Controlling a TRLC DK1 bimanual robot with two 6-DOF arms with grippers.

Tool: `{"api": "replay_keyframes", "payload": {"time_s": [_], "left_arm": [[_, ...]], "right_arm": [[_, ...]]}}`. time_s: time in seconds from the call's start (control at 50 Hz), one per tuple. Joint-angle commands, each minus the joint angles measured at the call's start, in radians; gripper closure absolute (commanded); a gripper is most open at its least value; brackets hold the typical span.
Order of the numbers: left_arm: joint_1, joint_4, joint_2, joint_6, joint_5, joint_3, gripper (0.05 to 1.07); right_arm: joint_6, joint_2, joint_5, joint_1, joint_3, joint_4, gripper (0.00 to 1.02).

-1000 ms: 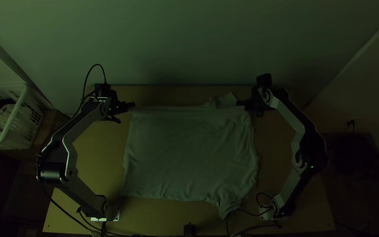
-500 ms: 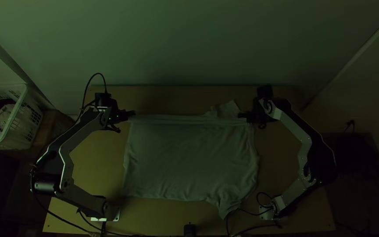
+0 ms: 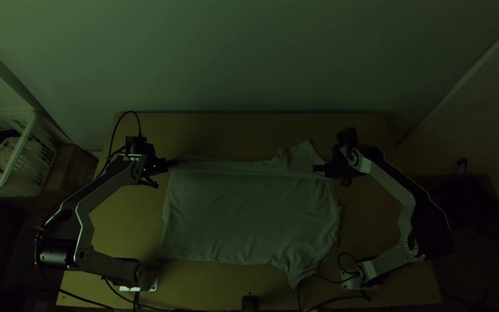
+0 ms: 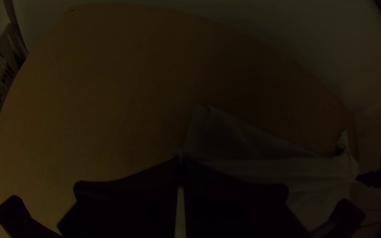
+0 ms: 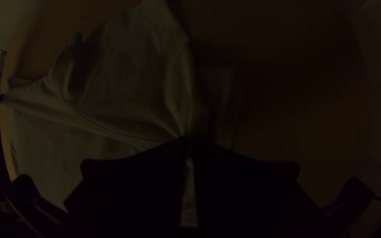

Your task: Fold the t-shirt

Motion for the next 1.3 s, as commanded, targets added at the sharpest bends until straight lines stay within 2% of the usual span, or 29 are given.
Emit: {"api": "replay_keyframes", "payload": {"time_s": [0.0, 0.62, 0.66, 0.68, 0.7, 0.74, 0.78, 0.82, 0.84, 0.88, 0.94, 1.08, 1.2, 1.28], "left_arm": [[0.017, 0.027, -0.016, 0.007, -0.004, -0.043, 1.05], [0.028, 0.106, 0.042, 0.02, -0.007, -0.12, 1.05], [0.027, 0.12, 0.053, 0.022, -0.007, -0.126, 1.0], [0.027, 0.129, 0.059, 0.022, -0.007, -0.129, 0.92], [0.025, 0.134, 0.062, 0.022, -0.006, -0.134, 0.8], [0.019, 0.137, 0.068, 0.031, -0.007, -0.14, 0.53], [0.014, 0.142, 0.076, 0.034, -0.007, -0.141, 0.32], [0.008, 0.142, 0.079, 0.037, -0.007, -0.146, 0.14], [0.008, 0.142, 0.079, 0.039, -0.007, -0.148, 0.1], [0.008, 0.142, 0.071, 0.037, -0.006, -0.149, 0.1], [0.008, 0.14, 0.044, 0.034, -0.003, -0.155, 0.1], [0.008, 0.132, -0.07, 0.007, 0.019, -0.169, 0.1], [0.007, 0.116, -0.154, 0.007, 0.02, -0.16, 0.1], [0.007, 0.074, -0.205, 0.007, 0.022, -0.146, 0.1]], "right_arm": [[-0.006, -0.041, 0.023, 0.015, -0.07, 0.014, 1.0], [-0.008, -0.096, 0.044, 0.029, -0.225, 0.086, 1.0], [-0.009, -0.087, 0.044, 0.029, -0.229, 0.094, 1.0], [-0.012, -0.08, 0.046, 0.029, -0.231, 0.097, 1.0], [-0.014, -0.073, 0.046, 0.029, -0.229, 0.097, 0.99], [-0.014, -0.059, 0.051, 0.028, -0.229, 0.098, 0.92], [-0.014, -0.053, 0.049, 0.028, -0.232, 0.097, 0.74], [-0.008, -0.048, 0.051, 0.026, -0.238, 0.095, 0.57], [-0.006, -0.048, 0.051, 0.026, -0.241, 0.095, 0.52], [-0.003, -0.05, 0.058, 0.023, -0.24, 0.095, 0.46], [-0.003, -0.065, 0.06, 0.023, -0.241, 0.086, 0.32], [0.0, -0.129, 0.058, 0.017, -0.231, 0.078, 0.16], [0.002, -0.145, 0.054, 0.008, -0.186, -0.003, 0.13], [0.0, -0.176, 0.051, 0.009, -0.179, -0.012, 0.13]]}}
